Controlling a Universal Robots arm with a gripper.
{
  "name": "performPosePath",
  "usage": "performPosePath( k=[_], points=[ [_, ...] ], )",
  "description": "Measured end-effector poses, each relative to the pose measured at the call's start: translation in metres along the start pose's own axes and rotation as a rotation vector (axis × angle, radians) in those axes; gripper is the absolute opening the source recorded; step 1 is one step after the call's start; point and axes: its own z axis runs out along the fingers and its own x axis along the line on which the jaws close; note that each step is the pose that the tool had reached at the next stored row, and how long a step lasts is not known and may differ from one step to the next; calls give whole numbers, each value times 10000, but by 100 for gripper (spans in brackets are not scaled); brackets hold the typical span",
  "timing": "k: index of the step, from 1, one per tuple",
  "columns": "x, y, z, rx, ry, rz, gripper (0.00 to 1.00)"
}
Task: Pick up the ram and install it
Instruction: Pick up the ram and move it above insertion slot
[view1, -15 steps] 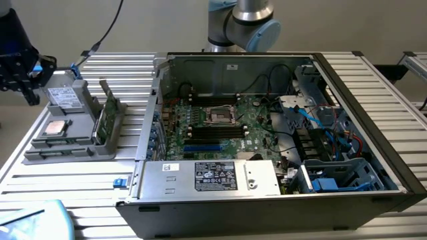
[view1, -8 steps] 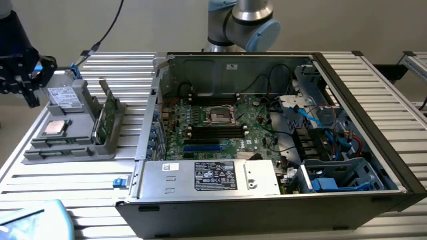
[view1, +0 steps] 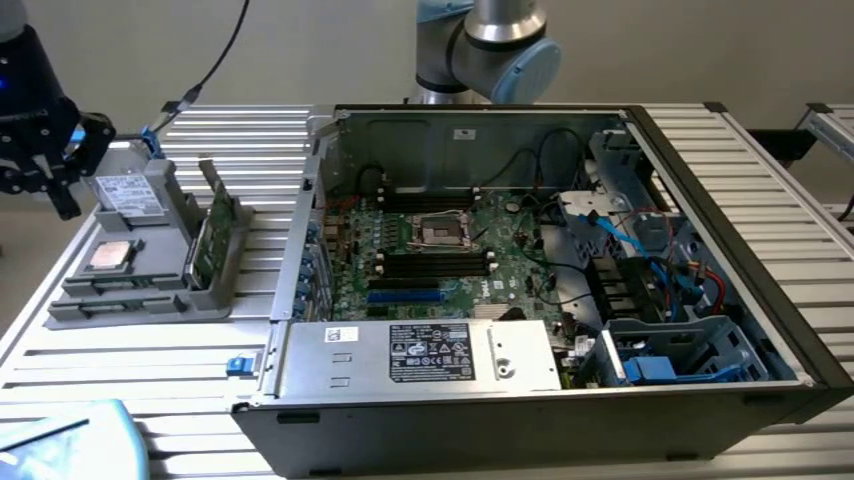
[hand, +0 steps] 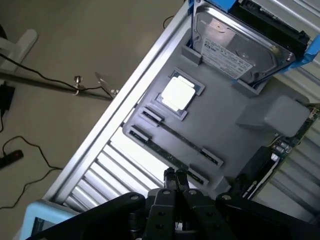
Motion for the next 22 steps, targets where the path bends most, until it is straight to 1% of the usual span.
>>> performPosePath(
  k=[2, 5, 7, 8, 9, 10, 11, 14, 22],
  points=[
    [0, 0, 2, 53, 19, -356, 11],
    [0, 0, 4, 179, -10, -897, 11],
    [-1, -1, 6, 285, -59, -1233, 11],
    [-1, 0, 7, 351, -100, -1389, 11],
    [-1, -1, 8, 430, -155, -1551, 11],
    [-2, -1, 11, 495, -199, -1707, 11],
    [-2, -1, 12, 534, -207, -1885, 11],
    [-3, -2, 23, 597, -198, -2420, 11],
    [-8, -5, 63, 698, -183, -3869, 11]
  ],
)
